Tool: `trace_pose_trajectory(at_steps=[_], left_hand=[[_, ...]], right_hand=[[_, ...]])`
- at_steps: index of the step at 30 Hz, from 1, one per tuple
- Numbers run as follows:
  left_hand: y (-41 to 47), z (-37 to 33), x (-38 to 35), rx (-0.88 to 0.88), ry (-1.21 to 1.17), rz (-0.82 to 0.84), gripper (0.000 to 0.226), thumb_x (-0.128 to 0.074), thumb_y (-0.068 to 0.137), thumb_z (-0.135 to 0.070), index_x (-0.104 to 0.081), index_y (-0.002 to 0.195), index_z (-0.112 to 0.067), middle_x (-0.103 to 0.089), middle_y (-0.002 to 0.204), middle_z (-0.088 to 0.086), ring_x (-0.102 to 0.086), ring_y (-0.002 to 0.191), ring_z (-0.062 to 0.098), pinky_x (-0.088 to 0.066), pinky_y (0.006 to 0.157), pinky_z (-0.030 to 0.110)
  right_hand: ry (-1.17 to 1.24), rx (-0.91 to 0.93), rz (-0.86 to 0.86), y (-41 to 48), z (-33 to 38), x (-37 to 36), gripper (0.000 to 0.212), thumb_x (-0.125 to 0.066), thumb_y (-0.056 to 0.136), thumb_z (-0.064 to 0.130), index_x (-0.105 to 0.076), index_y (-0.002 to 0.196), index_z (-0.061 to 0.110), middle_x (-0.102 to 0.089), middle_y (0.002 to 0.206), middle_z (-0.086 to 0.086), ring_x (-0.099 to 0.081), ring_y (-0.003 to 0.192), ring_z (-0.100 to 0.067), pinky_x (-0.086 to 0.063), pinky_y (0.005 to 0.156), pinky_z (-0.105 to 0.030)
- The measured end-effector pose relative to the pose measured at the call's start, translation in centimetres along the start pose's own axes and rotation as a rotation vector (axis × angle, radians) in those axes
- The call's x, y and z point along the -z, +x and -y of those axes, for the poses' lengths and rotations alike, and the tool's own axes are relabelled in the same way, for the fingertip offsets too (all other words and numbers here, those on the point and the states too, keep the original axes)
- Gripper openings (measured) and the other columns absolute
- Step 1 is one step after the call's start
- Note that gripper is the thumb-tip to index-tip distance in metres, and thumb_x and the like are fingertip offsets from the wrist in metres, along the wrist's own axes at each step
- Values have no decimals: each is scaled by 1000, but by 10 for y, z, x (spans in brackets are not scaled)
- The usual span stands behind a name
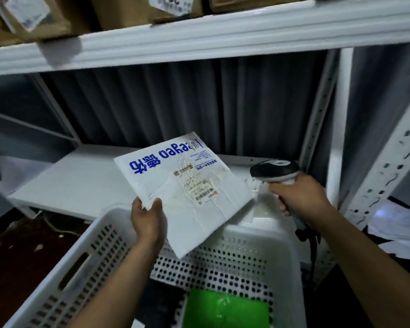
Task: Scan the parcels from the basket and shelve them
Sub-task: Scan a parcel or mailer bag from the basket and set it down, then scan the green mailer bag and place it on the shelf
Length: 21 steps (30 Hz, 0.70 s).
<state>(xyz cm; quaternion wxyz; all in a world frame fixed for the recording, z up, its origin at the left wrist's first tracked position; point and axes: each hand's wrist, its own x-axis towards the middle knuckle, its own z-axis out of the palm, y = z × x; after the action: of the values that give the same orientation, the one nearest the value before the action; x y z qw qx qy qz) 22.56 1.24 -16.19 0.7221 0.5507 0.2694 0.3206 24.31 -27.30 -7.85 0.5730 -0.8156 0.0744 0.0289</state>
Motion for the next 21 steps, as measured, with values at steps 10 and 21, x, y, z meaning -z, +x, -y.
trace_pose_trajectory(at_steps=[10,21], left_hand=[[26,115,-157,184,233,192,26,-55,88,2,-54,113,-7,-65,108,12,-63,96,30,-49,84,33],[94,160,-170,178,683,320,31,-68,86,-16,-57,115,-9,-64,112,13,-58,108,28,-45,92,31]], right_hand=[[-112,-12,-103,40,-38,11,25,-73,81,20,-59,63,9,-61,50,-8,-58,43,-20,-48,51,-30],[-364,72,-27,57,-49,5,29,-69,83,31,-65,81,2,-69,71,-16,-67,72,-31,-56,73,-40]])
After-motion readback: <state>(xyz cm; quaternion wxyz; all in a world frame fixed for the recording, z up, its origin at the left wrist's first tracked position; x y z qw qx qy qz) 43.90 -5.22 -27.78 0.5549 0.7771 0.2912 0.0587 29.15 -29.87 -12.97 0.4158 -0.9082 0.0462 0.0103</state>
